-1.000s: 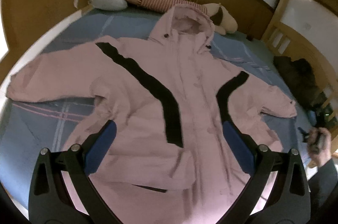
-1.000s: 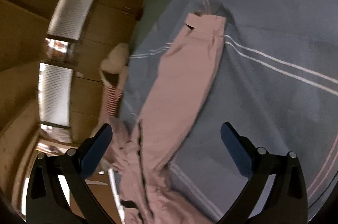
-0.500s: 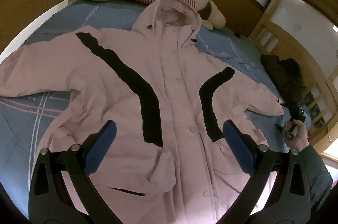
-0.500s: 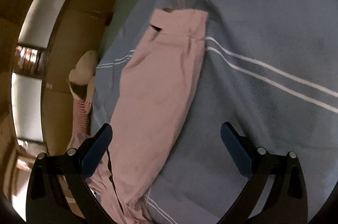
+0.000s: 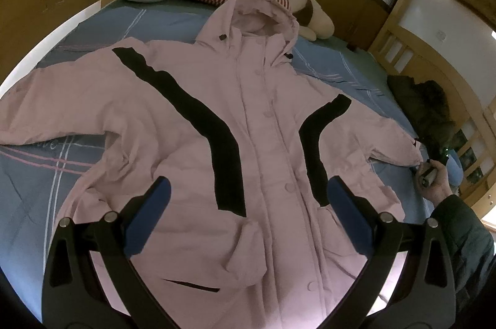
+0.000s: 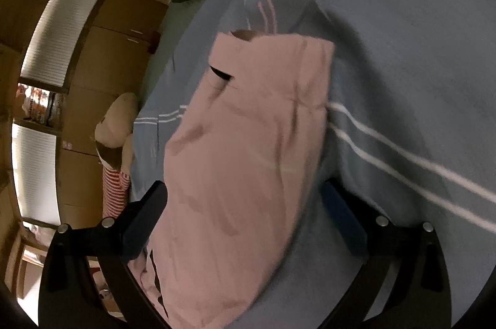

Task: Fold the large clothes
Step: 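Move the right gripper down to the cuff of the nearest jacket sleeve, then close the right gripper on the sleeve cuff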

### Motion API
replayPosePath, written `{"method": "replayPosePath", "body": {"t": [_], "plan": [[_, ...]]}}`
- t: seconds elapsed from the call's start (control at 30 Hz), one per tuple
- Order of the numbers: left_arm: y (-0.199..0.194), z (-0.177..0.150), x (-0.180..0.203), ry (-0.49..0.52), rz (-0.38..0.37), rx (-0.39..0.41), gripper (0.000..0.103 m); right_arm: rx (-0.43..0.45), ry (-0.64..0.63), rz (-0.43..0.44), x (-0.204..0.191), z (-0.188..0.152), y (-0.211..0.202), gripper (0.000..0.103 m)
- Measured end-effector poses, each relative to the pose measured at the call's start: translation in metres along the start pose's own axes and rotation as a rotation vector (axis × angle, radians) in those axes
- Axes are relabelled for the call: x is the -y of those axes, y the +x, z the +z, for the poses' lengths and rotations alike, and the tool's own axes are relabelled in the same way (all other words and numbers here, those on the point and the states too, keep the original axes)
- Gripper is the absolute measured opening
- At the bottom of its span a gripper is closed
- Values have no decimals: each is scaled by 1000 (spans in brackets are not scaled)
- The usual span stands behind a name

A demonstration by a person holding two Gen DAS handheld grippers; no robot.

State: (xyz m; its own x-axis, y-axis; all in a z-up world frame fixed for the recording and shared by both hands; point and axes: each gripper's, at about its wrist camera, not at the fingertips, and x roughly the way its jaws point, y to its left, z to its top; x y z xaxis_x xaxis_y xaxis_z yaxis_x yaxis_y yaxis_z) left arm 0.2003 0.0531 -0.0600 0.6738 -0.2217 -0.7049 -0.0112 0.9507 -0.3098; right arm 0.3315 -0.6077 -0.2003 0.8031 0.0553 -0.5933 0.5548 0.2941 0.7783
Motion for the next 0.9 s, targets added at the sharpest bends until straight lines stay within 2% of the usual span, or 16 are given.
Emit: {"method": "replayPosePath", "body": {"t": [0.17, 0.43, 0.47, 0.5, 0.6, 0.7, 0.9], "plan": [[0, 0, -1, 8, 10, 8, 101, 19, -14, 22, -5, 14, 13, 98], [0, 2, 1, 13, 26, 23, 101, 32, -26, 42, -6, 32, 30, 76], [1, 2, 2, 14, 29, 23, 101, 29, -28, 53, -6, 32, 33, 65], [1, 2, 2, 15, 27, 22, 101, 17, -25, 57, -6, 33, 37, 45], [0, 2, 3, 22, 29, 23, 101, 4, -15, 61, -2, 32, 43, 27], [-3, 2, 3, 23, 29, 35, 101, 18, -33, 55, -5, 31, 40, 15], [-7, 2, 0, 23, 44, 53, 101, 92, -133, 79, -34, 26, 18, 11]]}}
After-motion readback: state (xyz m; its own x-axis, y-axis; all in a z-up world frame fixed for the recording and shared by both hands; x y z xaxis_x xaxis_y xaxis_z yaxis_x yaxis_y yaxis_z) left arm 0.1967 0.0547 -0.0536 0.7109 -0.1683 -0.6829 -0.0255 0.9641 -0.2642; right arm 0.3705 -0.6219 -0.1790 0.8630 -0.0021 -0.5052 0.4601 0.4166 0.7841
